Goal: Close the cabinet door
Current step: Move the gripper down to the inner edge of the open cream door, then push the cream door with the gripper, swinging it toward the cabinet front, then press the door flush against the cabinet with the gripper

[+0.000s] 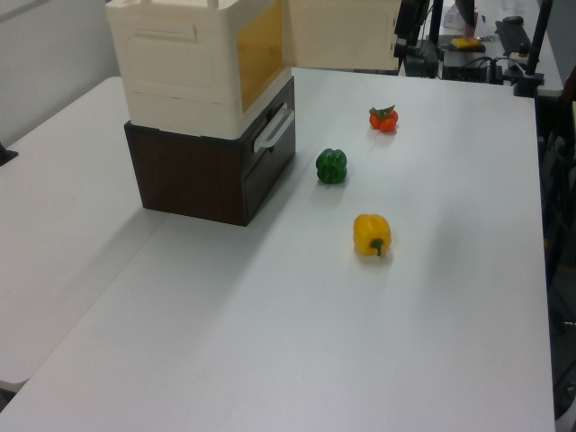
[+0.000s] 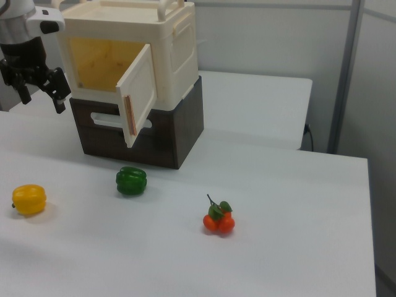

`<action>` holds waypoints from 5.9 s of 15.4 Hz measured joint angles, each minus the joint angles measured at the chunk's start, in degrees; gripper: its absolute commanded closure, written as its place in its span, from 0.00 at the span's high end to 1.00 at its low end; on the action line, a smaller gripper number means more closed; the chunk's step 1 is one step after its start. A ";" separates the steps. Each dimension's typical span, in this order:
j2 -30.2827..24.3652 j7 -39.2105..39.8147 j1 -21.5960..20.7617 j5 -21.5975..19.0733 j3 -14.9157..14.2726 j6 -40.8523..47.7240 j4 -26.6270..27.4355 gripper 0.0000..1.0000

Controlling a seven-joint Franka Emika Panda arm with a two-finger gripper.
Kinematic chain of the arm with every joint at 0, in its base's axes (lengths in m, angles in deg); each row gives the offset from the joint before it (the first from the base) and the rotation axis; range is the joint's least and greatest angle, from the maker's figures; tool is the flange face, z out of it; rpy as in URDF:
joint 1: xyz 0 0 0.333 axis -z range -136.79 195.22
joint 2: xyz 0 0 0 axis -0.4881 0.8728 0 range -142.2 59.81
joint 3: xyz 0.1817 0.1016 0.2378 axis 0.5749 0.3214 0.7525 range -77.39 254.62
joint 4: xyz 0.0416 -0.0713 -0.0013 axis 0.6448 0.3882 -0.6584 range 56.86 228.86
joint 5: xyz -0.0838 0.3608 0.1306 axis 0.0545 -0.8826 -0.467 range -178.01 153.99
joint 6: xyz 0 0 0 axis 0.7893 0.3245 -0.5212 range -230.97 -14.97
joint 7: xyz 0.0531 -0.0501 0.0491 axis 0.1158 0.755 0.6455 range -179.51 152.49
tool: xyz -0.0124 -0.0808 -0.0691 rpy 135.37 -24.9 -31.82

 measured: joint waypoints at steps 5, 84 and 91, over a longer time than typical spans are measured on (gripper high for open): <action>0.00 2.49 0.03 0.00 0.00 0.00 0.00 0.45; 22.69 18.88 3.72 -22.74 3.80 -62.29 -1.92 0.00; 22.55 18.88 3.89 -22.74 3.80 -62.32 -3.39 0.04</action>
